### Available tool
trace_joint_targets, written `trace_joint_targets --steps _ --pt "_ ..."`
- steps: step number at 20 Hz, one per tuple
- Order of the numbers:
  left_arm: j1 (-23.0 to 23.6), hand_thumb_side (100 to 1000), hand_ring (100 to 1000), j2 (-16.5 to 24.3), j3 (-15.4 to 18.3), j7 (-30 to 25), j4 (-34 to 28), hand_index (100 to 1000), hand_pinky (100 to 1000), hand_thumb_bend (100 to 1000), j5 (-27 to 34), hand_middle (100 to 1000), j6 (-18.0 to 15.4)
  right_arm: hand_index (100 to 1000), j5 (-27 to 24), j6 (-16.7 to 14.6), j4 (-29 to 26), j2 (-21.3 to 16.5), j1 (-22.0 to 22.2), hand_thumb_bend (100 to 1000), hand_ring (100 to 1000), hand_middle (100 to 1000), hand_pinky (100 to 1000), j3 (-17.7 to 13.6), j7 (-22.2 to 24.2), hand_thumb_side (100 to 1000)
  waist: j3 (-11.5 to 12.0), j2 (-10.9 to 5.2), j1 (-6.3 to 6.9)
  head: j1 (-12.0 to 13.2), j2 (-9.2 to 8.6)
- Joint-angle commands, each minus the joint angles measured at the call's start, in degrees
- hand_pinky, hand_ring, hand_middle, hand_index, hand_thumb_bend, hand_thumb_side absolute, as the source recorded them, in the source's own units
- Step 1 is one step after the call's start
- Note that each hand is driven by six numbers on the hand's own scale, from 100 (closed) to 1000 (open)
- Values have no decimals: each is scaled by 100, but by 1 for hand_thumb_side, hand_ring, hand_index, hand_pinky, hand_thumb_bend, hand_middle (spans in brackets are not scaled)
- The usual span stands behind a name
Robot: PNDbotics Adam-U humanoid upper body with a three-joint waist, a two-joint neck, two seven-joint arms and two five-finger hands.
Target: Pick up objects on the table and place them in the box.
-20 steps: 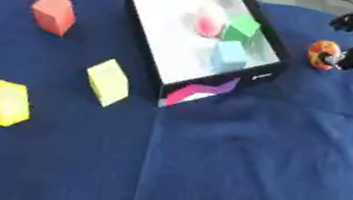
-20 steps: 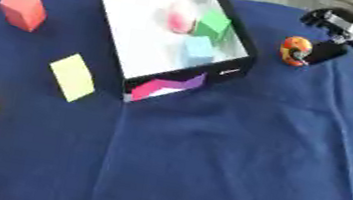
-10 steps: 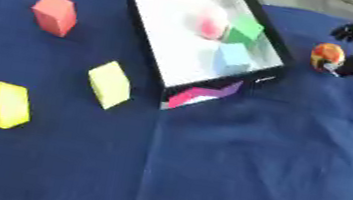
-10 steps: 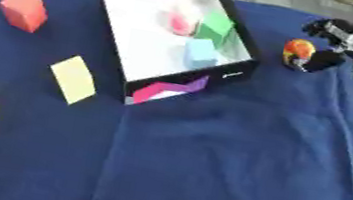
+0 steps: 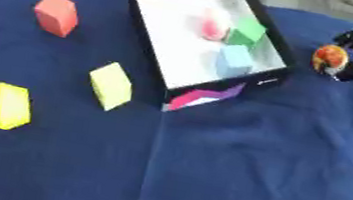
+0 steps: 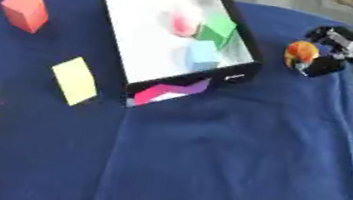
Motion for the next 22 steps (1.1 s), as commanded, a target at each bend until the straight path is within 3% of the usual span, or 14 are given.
trace_joint_targets --steps 1,4,8,14,17,22 --pt "-71 740 759 105 -7 -28 -113 747 702 100 -22 674 -10 846 43 103 31 -195 -50 307 898 757 846 -49 -16 216 -10 -13 -45 -13 -63" --pt "-58 741 760 113 -7 -54 -107 747 702 100 -27 675 -4 774 9 183 -6 -200 -64 289 858 664 823 -43 -78 191 -29 -25 -46 13 -31" --pt "-43 739 760 125 -1 -66 -104 747 702 100 -28 675 -5 722 -93 171 -114 -202 -87 247 804 611 797 -12 -271 111 -52 -54 -50 28 -10" --pt "-18 741 762 135 -1 -83 -80 746 703 100 -17 676 4 707 -277 1 -253 -214 -100 260 759 593 778 72 -401 100 -78 -98 -51 26 15" --pt "-4 740 762 132 3 -86 -77 746 703 100 -9 677 1 696 -417 -92 -334 -217 -104 206 758 579 792 106 -367 100 -85 -122 -46 34 30" --pt "22 737 763 136 16 -75 -73 746 704 100 -1 676 -6 691 -500 -118 -543 -250 -118 237 744 570 783 195 -405 100 -121 -180 -34 57 57"
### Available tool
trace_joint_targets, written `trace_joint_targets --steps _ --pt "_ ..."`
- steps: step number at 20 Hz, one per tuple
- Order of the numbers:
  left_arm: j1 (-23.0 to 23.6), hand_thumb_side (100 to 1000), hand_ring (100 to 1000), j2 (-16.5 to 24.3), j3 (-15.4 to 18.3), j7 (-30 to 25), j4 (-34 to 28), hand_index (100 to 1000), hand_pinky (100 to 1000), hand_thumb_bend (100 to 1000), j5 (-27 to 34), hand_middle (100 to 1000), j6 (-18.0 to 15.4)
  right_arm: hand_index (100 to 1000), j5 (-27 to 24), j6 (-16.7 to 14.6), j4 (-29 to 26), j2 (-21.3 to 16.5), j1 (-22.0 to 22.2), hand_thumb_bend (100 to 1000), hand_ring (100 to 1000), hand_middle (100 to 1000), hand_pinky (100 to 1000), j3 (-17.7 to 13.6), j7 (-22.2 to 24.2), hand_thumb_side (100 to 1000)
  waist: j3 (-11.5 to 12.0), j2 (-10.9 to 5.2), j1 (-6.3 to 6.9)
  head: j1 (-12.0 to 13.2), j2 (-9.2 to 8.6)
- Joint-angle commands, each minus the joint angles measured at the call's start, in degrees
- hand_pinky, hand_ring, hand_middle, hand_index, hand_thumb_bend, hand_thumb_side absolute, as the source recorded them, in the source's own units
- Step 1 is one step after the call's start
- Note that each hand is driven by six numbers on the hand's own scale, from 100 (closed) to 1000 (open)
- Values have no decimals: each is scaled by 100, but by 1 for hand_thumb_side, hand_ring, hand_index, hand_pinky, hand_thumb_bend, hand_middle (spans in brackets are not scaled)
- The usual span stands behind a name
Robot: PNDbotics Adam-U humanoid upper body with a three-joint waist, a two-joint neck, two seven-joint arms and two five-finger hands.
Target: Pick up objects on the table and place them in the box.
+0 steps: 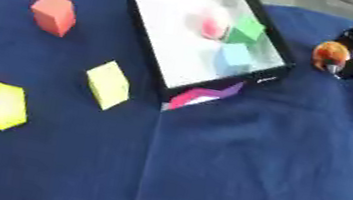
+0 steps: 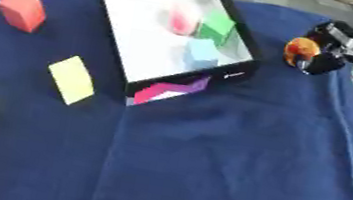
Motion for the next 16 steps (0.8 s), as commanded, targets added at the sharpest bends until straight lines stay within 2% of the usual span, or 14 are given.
trace_joint_targets --steps 1,7,9,11,16 --pt "-16 737 763 137 46 -4 -73 746 704 100 1 676 -17 691 -64 -10 -244 -249 -124 237 744 570 785 14 -19 100 -30 -190 -31 35 42" --pt "84 738 764 170 60 3 -45 746 704 100 -2 677 -19 682 -116 86 -636 -289 -378 225 740 559 776 134 64 100 -151 -295 -17 85 155" --pt "81 735 764 165 55 -8 -48 746 704 100 0 676 -23 678 -166 95 -777 -262 -540 208 737 554 775 178 150 100 -160 -317 -9 72 143" --pt "90 735 764 163 68 -3 -53 747 704 100 -1 676 -31 678 -175 118 -933 -221 -758 248 738 556 775 248 201 100 -182 -340 1 79 118" --pt "170 735 765 171 64 -1 -22 747 705 100 -5 676 -25 680 -86 226 -1185 173 -1509 244 738 558 775 495 266 100 -264 -437 26 74 249"
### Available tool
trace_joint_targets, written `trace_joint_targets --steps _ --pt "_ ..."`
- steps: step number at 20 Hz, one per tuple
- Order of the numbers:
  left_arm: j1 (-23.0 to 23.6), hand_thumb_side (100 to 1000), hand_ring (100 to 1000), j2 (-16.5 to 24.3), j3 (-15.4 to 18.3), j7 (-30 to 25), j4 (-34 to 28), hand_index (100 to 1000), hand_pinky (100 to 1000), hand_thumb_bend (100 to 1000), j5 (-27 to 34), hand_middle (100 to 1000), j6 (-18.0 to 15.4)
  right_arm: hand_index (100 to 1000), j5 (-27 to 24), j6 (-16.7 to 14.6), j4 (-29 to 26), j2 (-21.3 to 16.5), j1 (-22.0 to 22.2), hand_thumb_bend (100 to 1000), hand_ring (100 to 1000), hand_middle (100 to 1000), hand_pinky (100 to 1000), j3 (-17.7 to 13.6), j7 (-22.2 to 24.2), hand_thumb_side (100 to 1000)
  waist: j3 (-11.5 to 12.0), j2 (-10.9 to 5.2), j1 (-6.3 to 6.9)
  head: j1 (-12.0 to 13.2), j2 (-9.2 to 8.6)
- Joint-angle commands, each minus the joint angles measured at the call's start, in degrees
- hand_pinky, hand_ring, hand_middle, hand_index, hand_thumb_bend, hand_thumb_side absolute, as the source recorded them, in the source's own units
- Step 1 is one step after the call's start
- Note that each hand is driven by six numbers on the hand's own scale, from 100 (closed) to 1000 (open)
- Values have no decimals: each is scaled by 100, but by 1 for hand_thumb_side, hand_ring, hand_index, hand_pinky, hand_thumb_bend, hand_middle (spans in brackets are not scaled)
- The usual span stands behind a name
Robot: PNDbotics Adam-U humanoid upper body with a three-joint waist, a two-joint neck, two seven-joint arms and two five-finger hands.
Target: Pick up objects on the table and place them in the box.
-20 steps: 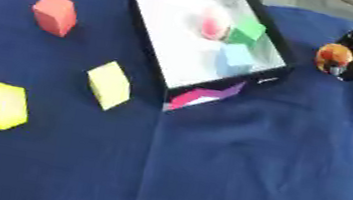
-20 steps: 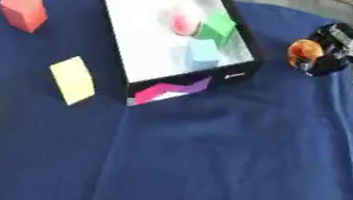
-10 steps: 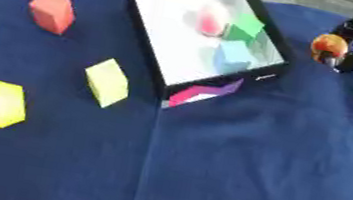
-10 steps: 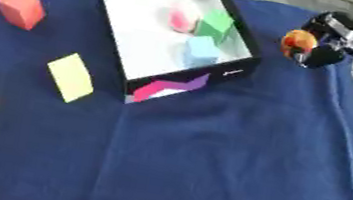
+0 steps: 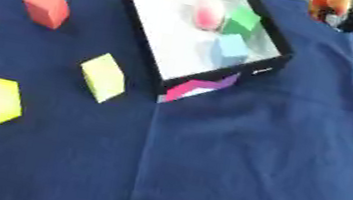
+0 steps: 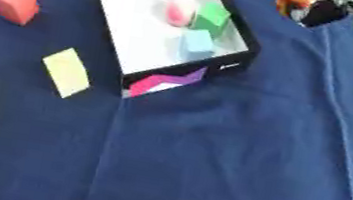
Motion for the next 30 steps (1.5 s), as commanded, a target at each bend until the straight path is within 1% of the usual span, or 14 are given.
trace_joint_targets --steps 1,4,5,7,11,15,17,18,19,21,24,28,30 --pt "-17 734 765 162 37 -8 -57 747 705 100 -5 677 -16 684 74 65 -247 192 -403 247 738 562 773 132 61 100 -12 -445 32 -9 43" --pt "-18 734 765 146 22 -32 -46 746 705 100 -2 676 -16 688 240 117 -346 576 -648 271 734 566 763 362 131 100 -12 -483 43 -13 53" --pt "-10 735 765 145 18 -39 -36 746 705 100 0 676 -13 688 292 113 -396 737 -701 258 732 565 764 449 167 100 -18 -498 45 -16 63" --pt "2 735 765 144 10 -50 -17 746 705 100 -1 676 -10 686 348 110 -504 1004 -756 269 731 563 767 611 235 100 -33 -521 47 -8 88" --pt "20 734 765 143 6 -61 0 747 705 100 0 676 -13 683 448 158 -798 1358 -732 269 731 561 764 907 352 100 -54 -579 42 -17 165" --pt "26 733 766 144 -7 -75 15 747 705 100 1 677 -14 681 526 300 -966 1540 -639 258 729 559 757 1054 448 100 -65 -626 30 10 206" --pt "25 735 766 141 -17 -87 24 747 705 100 -1 677 -13 682 506 392 -907 1640 -582 157 722 561 739 1064 473 100 -56 -637 23 -9 201" --pt "24 736 766 139 -22 -93 32 747 705 100 -1 677 -10 683 466 434 -862 1682 -556 158 721 562 728 1079 499 100 -47 -640 18 -35 194" --pt "23 736 766 136 -25 -96 43 747 705 100 -2 677 -7 683 468 458 -836 1718 -535 180 722 563 722 1101 512 100 -37 -641 16 -65 184" --pt "19 736 766 132 -34 -102 59 747 705 100 -5 678 -3 682 560 462 -827 1797 -498 189 721 562 723 1158 509 100 -24 -643 17 -100 169" --pt "13 736 767 128 -48 -120 72 747 705 100 -8 678 -3 682 677 425 -888 1907 -442 198 721 562 721 1268 556 100 -19 -648 22 -102 169" --pt "3 736 767 119 -55 -133 80 747 705 100 -11 679 -4 682 757 439 -921 2014 -372 197 722 563 721 1316 606 100 -2 -659 10 -104 182" --pt "-4 736 768 117 -59 -141 79 747 705 100 -11 679 -5 683 800 444 -905 2039 -342 221 723 563 722 1323 617 100 7 -661 2 -104 187"
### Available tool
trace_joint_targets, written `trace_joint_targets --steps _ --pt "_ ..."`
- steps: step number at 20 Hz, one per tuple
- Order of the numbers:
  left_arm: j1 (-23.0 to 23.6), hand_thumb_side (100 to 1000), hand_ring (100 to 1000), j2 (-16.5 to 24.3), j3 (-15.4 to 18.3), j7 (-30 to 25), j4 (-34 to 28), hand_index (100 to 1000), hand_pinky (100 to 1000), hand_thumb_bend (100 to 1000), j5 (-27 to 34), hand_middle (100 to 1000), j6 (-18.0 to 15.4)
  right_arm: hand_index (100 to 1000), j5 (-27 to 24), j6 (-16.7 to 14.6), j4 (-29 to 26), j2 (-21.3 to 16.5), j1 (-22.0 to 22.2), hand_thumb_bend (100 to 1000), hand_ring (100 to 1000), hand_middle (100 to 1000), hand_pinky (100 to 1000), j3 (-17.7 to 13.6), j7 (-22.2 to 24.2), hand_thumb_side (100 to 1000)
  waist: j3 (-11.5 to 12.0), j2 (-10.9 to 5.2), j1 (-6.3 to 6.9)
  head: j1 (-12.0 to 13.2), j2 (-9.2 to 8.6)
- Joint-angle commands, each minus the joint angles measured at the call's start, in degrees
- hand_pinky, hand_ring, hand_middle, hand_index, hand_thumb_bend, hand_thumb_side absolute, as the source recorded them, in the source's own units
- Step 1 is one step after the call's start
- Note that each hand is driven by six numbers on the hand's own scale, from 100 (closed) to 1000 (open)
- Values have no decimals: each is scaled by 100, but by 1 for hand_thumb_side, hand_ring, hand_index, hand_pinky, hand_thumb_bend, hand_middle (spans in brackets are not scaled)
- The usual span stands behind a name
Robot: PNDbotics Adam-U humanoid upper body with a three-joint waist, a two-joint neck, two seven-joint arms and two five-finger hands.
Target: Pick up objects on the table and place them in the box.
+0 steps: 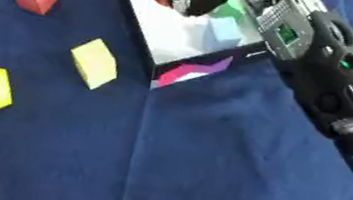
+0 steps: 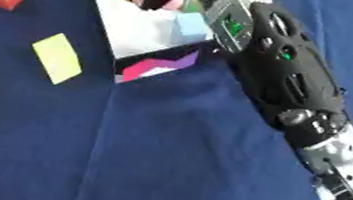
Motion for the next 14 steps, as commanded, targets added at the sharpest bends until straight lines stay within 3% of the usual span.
trace_joint_targets --steps 1,14 --pt "-56 736 768 115 -3 -27 -64 747 705 100 -11 680 -6 684 90 4 -111 -15 -74 199 725 565 721 -28 26 100 12 -659 -1 -9 4" --pt "-73 736 770 113 -15 -70 -76 747 706 100 -16 682 -3 708 360 3 -31 -7 54 224 747 590 730 -26 57 118 26 -649 -5 -24 -44"
